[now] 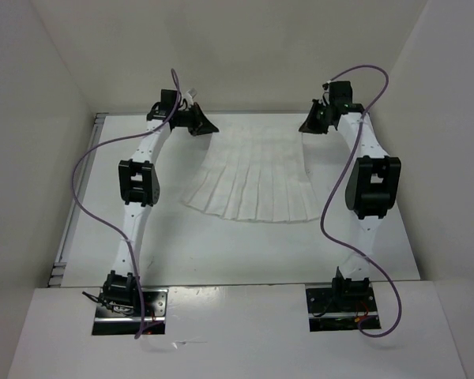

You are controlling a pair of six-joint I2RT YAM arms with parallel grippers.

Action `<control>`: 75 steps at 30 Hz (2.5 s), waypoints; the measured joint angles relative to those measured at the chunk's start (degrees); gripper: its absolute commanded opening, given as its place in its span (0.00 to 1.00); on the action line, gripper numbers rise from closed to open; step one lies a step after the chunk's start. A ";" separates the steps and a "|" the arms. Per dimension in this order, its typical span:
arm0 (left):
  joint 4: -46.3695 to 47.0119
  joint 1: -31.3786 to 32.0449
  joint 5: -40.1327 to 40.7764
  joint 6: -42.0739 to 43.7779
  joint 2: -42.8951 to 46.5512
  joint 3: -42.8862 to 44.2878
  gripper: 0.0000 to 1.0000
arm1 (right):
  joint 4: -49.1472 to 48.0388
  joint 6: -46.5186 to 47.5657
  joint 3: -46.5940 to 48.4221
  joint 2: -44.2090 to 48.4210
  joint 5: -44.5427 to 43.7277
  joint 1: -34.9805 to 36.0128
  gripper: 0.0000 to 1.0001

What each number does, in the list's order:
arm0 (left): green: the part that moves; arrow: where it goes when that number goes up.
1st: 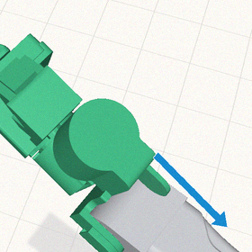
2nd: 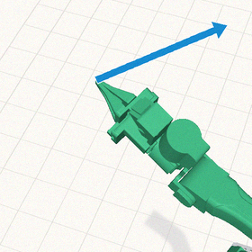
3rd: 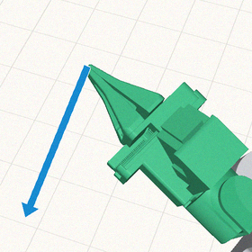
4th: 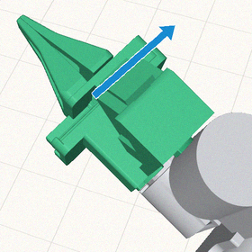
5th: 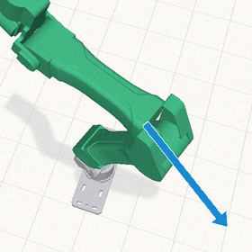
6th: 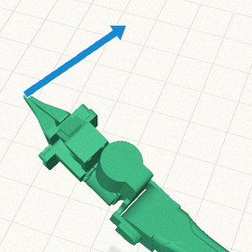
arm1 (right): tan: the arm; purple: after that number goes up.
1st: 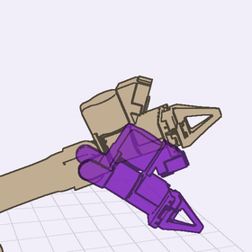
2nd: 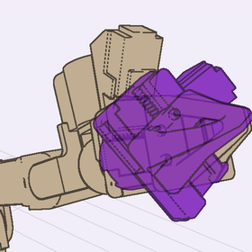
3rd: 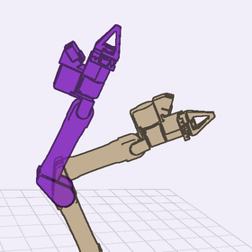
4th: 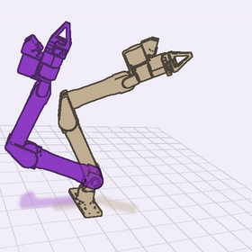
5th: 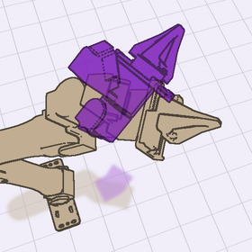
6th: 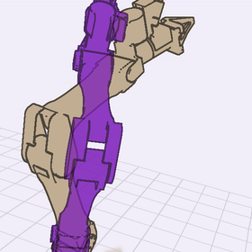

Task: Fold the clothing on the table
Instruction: Fold the skirt

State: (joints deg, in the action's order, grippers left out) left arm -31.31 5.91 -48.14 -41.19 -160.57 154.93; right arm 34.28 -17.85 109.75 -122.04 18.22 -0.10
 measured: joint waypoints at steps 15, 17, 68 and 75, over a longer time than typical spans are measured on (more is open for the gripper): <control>0.76 -0.15 -2.64 2.51 23.28 -16.90 0.00 | -0.98 0.85 -12.63 16.72 1.31 0.72 0.00; 3.78 0.02 -2.51 3.39 27.15 -24.98 0.00 | -0.90 1.01 -15.93 17.27 1.38 0.72 0.00; 13.51 4.24 3.37 7.26 53.31 -78.38 0.21 | 7.69 -8.83 -34.64 23.23 -7.08 4.81 0.35; 14.29 5.40 6.71 6.47 50.77 -84.26 0.20 | 5.27 -9.64 -34.64 18.51 -9.62 4.63 0.38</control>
State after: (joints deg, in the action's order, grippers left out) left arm -17.02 11.31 -41.43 -34.72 -109.80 70.67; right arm 39.55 -27.49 75.11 -103.53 8.60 4.54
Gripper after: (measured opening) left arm 0.206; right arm 0.363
